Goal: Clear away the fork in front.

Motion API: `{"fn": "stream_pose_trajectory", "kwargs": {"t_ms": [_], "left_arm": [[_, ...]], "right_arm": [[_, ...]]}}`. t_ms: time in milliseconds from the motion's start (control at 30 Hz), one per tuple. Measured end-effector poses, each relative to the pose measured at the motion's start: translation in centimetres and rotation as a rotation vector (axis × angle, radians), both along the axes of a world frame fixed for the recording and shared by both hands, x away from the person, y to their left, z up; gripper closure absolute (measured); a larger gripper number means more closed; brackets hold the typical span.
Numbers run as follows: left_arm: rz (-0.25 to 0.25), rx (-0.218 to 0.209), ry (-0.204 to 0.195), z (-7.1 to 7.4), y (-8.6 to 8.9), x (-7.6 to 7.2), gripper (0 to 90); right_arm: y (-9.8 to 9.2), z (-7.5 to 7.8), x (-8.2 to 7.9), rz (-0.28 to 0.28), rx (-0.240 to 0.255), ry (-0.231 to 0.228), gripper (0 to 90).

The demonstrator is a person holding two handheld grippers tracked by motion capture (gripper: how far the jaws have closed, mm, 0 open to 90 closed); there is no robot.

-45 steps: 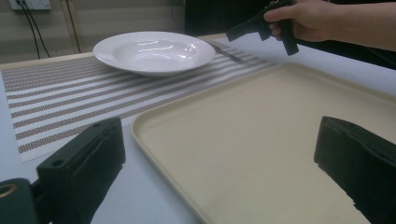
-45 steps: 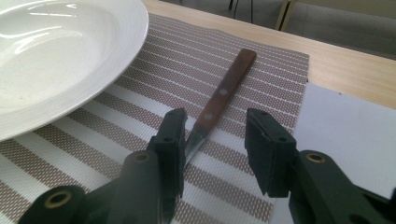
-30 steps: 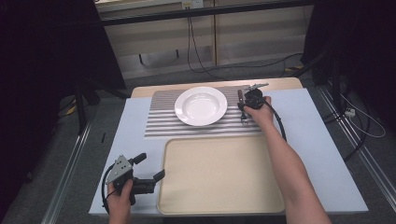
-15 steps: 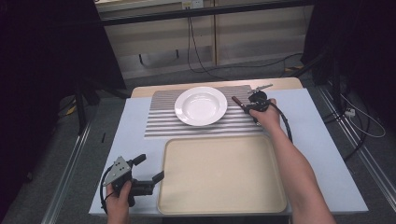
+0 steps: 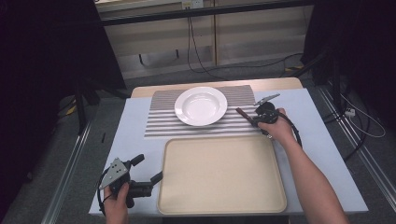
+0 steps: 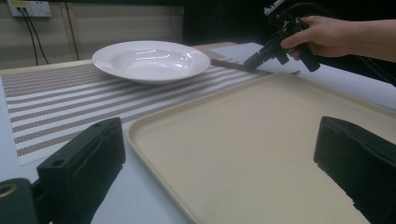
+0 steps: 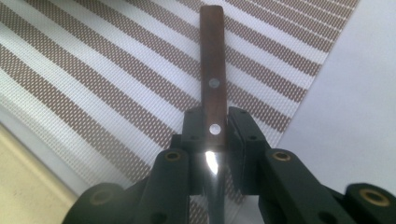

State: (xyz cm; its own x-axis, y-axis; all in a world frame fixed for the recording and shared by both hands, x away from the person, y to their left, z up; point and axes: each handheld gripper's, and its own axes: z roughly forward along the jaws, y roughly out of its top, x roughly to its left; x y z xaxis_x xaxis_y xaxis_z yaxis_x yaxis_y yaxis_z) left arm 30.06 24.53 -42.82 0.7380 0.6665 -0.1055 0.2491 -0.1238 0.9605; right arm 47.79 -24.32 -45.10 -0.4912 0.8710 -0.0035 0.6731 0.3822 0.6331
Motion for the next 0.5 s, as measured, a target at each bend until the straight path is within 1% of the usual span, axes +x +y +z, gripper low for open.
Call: {"fn": "stream_pose_trajectory", "kwargs": {"t_ms": [33, 67, 133, 200, 233, 267, 300, 333, 367, 400, 467, 500], "left_arm": [[0.001, -0.002, 0.007, -0.04, -0.05, 0.0, 2.4], [0.001, -0.002, 0.007, -0.04, -0.05, 0.0, 2.4], [0.003, -0.003, 0.002, 0.03, -0.04, 0.03, 2.4], [0.004, -0.008, 0.002, 0.03, -0.06, 0.02, 2.4], [0.004, -0.007, 0.002, 0.04, -0.05, 0.02, 2.4], [0.003, -0.008, 0.003, 0.02, -0.03, 0.04, 2.4], [-0.004, -0.001, 0.002, 0.0, 0.04, 0.12, 2.4], [-0.004, -0.004, 0.004, -0.05, 0.01, 0.15, 2.4], [-0.002, -0.004, 0.008, -0.11, -0.04, 0.2, 2.4], [-0.002, -0.004, 0.008, -0.11, -0.04, 0.2, 2.4], [-0.004, -0.004, 0.007, -0.09, -0.06, 0.23, 2.4], [-0.008, 0.004, 0.003, -0.04, -0.05, 0.23, 2.4]], "right_arm": [[0.11, -0.05, -0.11, -0.002, -0.011, -0.008, 77.6], [0.11, -0.05, -0.11, -0.002, -0.011, -0.008, 77.6], [0.1, 0.04, 0.14, -0.025, 0.005, 0.018, 77.1], [0.12, 0.14, 0.29, -0.017, -0.001, 0.029, 76.7], [0.17, 0.17, 0.29, -0.015, -0.011, 0.027, 76.2], [0.17, 0.17, 0.29, -0.015, -0.011, 0.027, 76.2], [0.2, 0.1, 0.15, -0.006, -0.021, 0.009, 76.0], [0.2, 0.1, 0.15, -0.006, -0.021, 0.009, 76.0], [0.12, 0.03, 0.01, -0.019, -0.003, 0.008, 78.0], [0.15, 0.02, -0.03, -0.011, -0.012, 0.001, 78.0], [0.23, 0.08, -0.09, -0.01, -0.018, 0.005, 78.1], [0.35, 0.24, -0.18, 0.006, -0.039, 0.012, 78.1]]}}
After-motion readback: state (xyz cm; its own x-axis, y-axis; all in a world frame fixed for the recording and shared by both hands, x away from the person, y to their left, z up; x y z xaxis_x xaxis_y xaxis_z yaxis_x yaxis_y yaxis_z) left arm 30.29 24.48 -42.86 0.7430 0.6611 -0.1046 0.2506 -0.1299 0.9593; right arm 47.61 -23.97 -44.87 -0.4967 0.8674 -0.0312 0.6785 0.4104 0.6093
